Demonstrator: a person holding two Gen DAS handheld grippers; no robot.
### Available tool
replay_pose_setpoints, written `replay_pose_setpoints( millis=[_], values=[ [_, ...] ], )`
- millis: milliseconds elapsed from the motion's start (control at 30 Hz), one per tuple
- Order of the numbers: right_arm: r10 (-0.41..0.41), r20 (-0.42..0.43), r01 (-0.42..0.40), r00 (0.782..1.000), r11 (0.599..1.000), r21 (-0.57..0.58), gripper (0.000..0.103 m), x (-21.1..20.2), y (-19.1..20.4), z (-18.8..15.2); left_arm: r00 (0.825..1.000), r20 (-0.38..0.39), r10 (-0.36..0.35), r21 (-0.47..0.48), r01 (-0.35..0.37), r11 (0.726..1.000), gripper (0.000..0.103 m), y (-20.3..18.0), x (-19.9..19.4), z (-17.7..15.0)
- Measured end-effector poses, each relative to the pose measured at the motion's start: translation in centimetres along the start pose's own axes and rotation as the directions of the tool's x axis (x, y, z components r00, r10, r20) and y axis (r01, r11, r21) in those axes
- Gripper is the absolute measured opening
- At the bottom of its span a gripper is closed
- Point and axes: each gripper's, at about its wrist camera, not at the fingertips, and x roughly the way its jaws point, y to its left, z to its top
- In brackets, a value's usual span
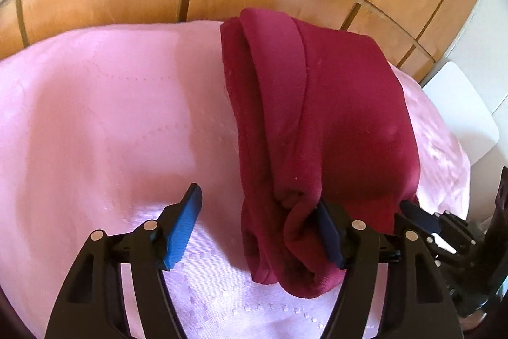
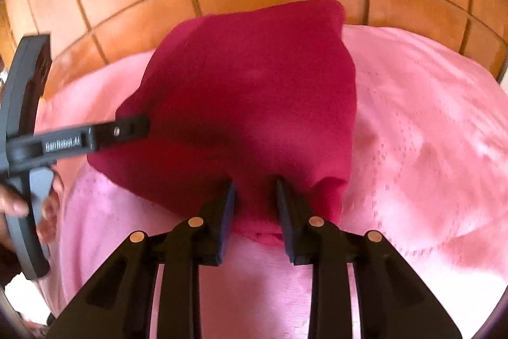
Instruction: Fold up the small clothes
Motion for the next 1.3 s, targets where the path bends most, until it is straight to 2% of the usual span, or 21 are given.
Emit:
replay_pose_setpoints(
  millis=[233,400,533,767,900,967,1033,1067,1167,1233,1300],
  values=[
    [-0.030,0.016,0.030,0.999,0.999,0.030,0.029,-0.4,0.7,0.1,0.995,0.065,0.079,0.031,-0.081,0.996,0.068,-1.8,-2.9,-1.2],
    [-0.049,0.021,0.049,0.999,0.999,0.015,0.040,-1.2,1.5,0.0,0.989,0.108,0.101,0.056,-0.108,0.993,0.068,-2.8,-4.6,-1.6],
    [-0.041,0.035,0.040,0.999,0.999,0.010,0.058,-2.4,1.8,0.2,0.986,0.130,0.102,0.051,-0.110,0.993,0.068,-3.2,-5.6,-1.6],
    [-0.056,0.060,0.054,0.997,0.998,0.025,0.059,-3.9,1.5,0.1,0.984,0.147,0.102,0.067,-0.112,0.991,0.068,-3.4,-6.1,-1.7],
    [-0.087,-0.004,0.087,0.996,0.996,-0.012,0.059,-2.1,1.8,-0.7,0.988,0.105,0.117,0.066,-0.124,0.990,0.068,-3.0,-4.7,-1.9],
    [-0.098,0.003,0.098,0.995,0.995,-0.029,0.061,-2.2,2.2,-0.8,0.989,0.084,0.119,0.051,-0.123,0.991,0.068,-2.6,-4.2,-2.2],
    [-0.082,0.008,0.082,0.997,0.997,-0.011,0.073,-2.7,2.3,-0.7,0.987,0.101,0.124,0.057,-0.130,0.990,0.068,-2.7,-4.6,-2.4],
    [-0.080,0.011,0.080,0.997,0.997,0.001,0.077,-2.9,2.3,-0.7,0.985,0.113,0.128,0.065,-0.136,0.989,0.072,-2.9,-5.1,-2.6],
    [-0.109,0.051,0.107,0.993,0.993,0.045,0.086,-4.2,2.3,-0.6,0.982,0.145,0.124,0.052,-0.132,0.990,0.076,-3.1,-6.5,-2.9],
    [-0.133,0.079,0.125,0.988,0.988,0.093,0.092,-5.2,2.1,-0.7,0.976,0.170,0.138,0.030,-0.145,0.989,0.084,-3.0,-7.7,-3.2],
    [-0.157,0.092,0.145,0.983,0.982,0.124,0.094,-5.8,2.1,-0.9,0.970,0.192,0.150,0.018,-0.157,0.987,0.088,-2.8,-8.8,-3.5]
  ],
)
